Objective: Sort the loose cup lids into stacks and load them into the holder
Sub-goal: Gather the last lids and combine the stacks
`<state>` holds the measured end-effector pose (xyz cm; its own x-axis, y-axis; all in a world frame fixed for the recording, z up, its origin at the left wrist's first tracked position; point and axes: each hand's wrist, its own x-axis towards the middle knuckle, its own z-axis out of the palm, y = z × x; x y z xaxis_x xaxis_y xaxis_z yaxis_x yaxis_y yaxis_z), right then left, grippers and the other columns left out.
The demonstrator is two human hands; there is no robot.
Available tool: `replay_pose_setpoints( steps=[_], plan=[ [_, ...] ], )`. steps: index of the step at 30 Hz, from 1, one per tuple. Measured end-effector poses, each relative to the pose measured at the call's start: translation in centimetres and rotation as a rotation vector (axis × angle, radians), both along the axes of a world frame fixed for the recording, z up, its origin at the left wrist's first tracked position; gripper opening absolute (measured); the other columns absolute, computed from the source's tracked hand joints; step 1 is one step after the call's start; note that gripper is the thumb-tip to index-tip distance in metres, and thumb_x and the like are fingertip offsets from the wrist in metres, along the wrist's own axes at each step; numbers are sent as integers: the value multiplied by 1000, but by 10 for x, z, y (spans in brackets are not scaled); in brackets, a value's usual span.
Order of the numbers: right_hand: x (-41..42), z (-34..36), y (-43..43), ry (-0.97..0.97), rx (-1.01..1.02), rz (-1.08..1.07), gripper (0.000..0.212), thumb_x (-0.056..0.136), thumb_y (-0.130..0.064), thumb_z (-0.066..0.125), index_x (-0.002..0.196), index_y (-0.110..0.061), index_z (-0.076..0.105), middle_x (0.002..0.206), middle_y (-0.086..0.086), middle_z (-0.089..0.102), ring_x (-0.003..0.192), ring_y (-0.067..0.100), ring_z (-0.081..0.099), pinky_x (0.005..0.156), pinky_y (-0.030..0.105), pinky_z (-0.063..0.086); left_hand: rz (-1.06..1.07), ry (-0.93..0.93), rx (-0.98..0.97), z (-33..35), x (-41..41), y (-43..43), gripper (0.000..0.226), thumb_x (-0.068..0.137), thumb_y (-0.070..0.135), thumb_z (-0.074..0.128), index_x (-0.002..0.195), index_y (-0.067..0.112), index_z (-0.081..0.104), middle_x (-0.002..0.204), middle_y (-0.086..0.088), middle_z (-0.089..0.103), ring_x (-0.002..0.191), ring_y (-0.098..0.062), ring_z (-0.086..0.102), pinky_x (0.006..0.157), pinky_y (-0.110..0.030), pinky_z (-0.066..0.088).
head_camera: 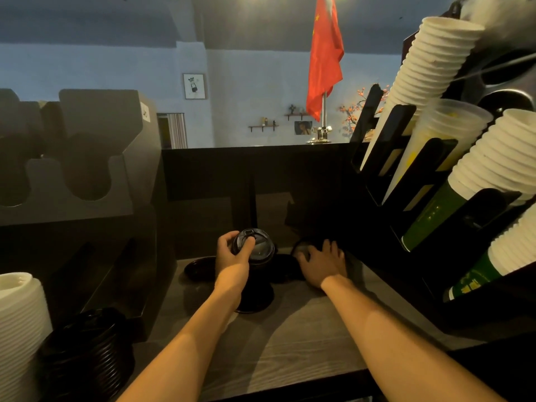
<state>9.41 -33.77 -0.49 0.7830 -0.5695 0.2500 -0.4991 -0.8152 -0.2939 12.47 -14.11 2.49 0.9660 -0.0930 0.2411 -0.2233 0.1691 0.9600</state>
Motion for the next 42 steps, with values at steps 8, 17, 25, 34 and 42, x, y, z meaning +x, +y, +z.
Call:
replay_pose_setpoints(
  steps=[8,17,25,34,42],
  plan=[
    [-2,3,2,-104,-47,20,45,100,-41,44,140,-20,51,151,13,35,138,32,32,113,42,30,10,-12,69,-7,1,-3,34,96,27,69,126,29,53,129,2,59,114,-17,55,96,-34,47],
    [-5,5,1,-158,15,26,59,98,-51,49,151,-28,33,150,13,37,137,34,37,112,43,30,41,57,-27,-5,2,1,35,95,26,69,128,27,56,127,3,60,118,-21,57,104,-42,49],
    [-28,15,41,-408,158,315,88,86,-58,67,156,-32,19,156,-1,27,138,26,38,107,40,41,93,73,-99,-3,-6,16,35,95,20,70,127,25,56,121,3,61,113,-19,60,100,-38,51],
    [-58,16,108,-339,-47,445,85,88,-54,66,155,-24,24,151,-1,36,138,20,37,112,32,31,247,-37,-5,-3,-31,60,35,94,24,68,127,24,55,107,6,59,101,-17,59,74,-24,46],
    [-56,14,106,-484,42,485,46,99,-37,53,141,-18,51,143,4,53,131,25,49,109,35,35,210,-38,54,-8,-29,69,30,92,23,70,119,19,58,109,-5,65,101,-21,65,79,-29,50]
  ],
)
